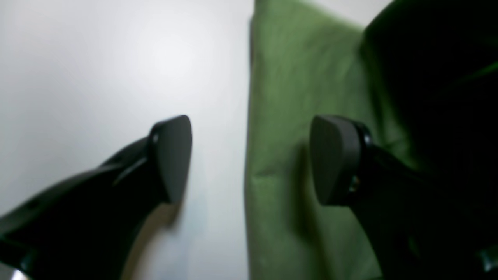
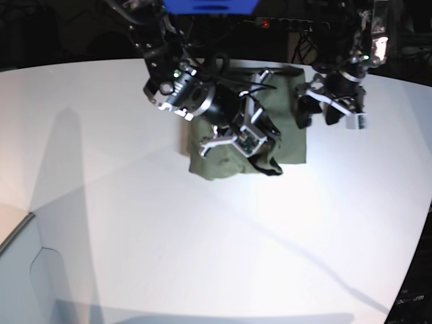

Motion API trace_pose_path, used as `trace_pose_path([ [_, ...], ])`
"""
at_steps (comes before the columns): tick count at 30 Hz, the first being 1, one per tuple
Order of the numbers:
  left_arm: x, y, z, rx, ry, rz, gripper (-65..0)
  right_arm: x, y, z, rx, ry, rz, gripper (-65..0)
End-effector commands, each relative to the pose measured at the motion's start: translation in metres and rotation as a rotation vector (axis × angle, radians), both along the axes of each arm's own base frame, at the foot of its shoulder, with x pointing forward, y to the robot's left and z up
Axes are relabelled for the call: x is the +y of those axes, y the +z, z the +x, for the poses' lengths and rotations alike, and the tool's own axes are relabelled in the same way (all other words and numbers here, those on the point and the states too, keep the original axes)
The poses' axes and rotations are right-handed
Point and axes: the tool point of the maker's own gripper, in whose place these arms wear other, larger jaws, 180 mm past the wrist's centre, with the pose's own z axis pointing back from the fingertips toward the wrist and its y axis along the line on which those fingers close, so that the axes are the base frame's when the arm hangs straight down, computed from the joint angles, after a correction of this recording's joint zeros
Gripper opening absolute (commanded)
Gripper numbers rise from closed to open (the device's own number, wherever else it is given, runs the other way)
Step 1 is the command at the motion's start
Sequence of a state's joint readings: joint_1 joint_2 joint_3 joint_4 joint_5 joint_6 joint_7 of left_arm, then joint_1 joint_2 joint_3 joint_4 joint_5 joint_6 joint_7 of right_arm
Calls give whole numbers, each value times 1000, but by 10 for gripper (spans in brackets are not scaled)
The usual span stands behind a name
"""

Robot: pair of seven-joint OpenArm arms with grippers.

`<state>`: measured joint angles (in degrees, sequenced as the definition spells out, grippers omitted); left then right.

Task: Layout the t-shirt on the table in an organized manner, then fold the t-shirt properly
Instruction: 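Grasp the other strip end with the right gripper and fold it over, then lower the folded end onto the stack and press it with the right gripper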

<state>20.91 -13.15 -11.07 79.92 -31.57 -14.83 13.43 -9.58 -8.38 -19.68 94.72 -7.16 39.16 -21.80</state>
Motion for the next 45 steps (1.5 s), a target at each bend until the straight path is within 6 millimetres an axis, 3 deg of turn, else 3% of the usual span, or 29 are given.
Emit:
trace_pose_path([
  [1, 17, 10, -1, -30, 30, 22, -191, 8, 26, 5, -55, 8, 74, -650],
  [6, 40, 12, -9, -24, 82, 50, -195, 22, 47, -1, -110, 54, 95, -650],
  [8, 43, 10, -10, -19, 85, 54, -237, 27, 50, -5, -118, 70, 102, -650],
  [12, 42, 11, -9, -22, 86, 51, -433, 39, 54, -12, -126, 113, 110, -650],
  [15, 41, 11, -7, -24, 86, 48, -622, 43, 55, -15, -126, 125, 112, -650],
  [16, 41, 11, -7, -22, 87, 49, -650, 44, 55, -16, -127, 130, 113, -650],
  [19, 38, 3, -5, 28, 68, 40, -630, 45, 58, -12, -142, 134, 111, -650],
  [24, 34, -15, -2, 141, 38, 19, -650, 53, 58, -13, -147, 167, 107, -650],
  [33, 33, -15, 0, 136, 38, 16, -650, 72, 48, -22, -135, 243, 90, -650],
  [42, 33, -15, 1, 136, 36, 20, -650, 72, 41, 1, -139, 224, 59, -650],
  [45, 33, -15, 1, 136, 36, 18, -650, 73, 28, 4, -115, 232, 32, -650],
])
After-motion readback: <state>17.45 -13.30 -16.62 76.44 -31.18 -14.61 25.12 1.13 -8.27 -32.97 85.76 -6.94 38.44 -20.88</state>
